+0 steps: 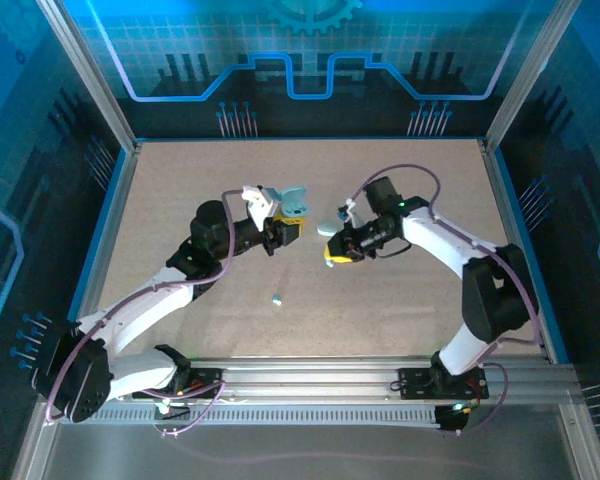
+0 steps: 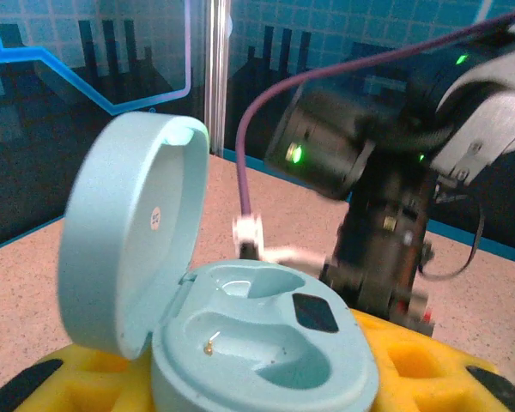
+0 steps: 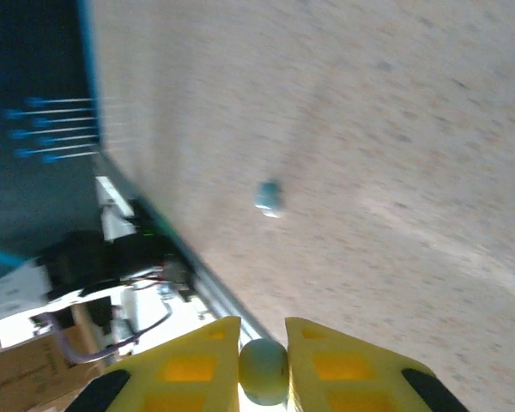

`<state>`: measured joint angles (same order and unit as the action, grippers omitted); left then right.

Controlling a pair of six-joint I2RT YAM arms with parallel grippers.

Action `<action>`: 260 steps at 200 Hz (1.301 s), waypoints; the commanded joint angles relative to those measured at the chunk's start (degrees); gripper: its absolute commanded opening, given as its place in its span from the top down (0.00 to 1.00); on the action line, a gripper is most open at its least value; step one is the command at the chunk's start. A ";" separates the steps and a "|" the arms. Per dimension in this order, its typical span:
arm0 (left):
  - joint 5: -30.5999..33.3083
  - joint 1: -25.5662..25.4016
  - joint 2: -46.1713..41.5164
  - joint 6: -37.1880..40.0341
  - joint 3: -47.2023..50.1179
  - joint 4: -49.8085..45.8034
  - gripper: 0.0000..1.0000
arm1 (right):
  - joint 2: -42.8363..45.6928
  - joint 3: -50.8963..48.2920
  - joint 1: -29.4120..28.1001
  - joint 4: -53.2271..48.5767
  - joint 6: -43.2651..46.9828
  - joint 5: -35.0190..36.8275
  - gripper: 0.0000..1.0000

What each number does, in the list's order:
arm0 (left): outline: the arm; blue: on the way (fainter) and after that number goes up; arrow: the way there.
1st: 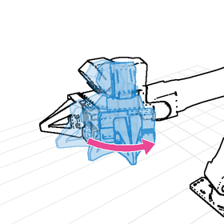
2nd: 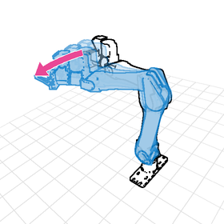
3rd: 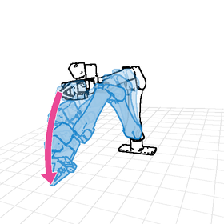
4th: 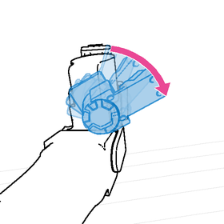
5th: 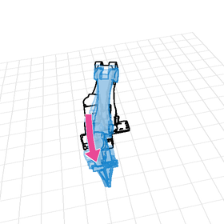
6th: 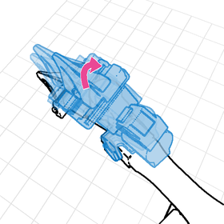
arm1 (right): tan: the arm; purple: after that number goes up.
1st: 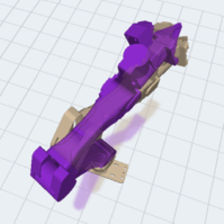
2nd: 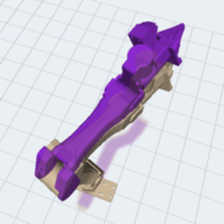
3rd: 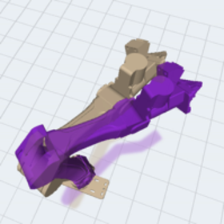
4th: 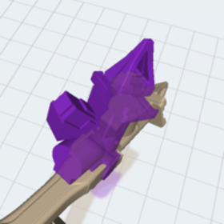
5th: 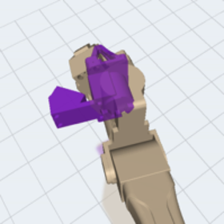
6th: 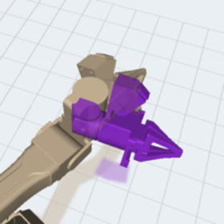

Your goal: Insert wireless bluetooth earbuds into charging case

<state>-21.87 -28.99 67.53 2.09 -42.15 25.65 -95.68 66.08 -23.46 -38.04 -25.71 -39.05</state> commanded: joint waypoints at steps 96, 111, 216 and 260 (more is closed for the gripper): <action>2.33 -0.19 -3.79 2.31 0.14 -1.48 0.68 | -17.88 9.22 -13.03 -13.60 3.28 30.58 0.78; 2.31 -0.21 -3.58 2.31 0.12 -1.43 0.68 | -18.55 9.79 -13.79 -13.90 3.66 31.33 0.77; 1.83 -0.19 -2.70 1.61 -0.38 -0.95 0.67 | -18.23 10.68 -16.76 -17.08 4.11 34.93 0.69; 2.18 -0.20 -3.02 1.67 -0.34 -1.26 0.67 | -18.49 11.75 -18.19 -18.88 2.57 37.69 0.70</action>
<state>-20.18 -28.99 65.14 3.16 -42.15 24.03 -113.27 76.77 -40.42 -53.12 -21.63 -4.49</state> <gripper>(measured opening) 0.392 0.305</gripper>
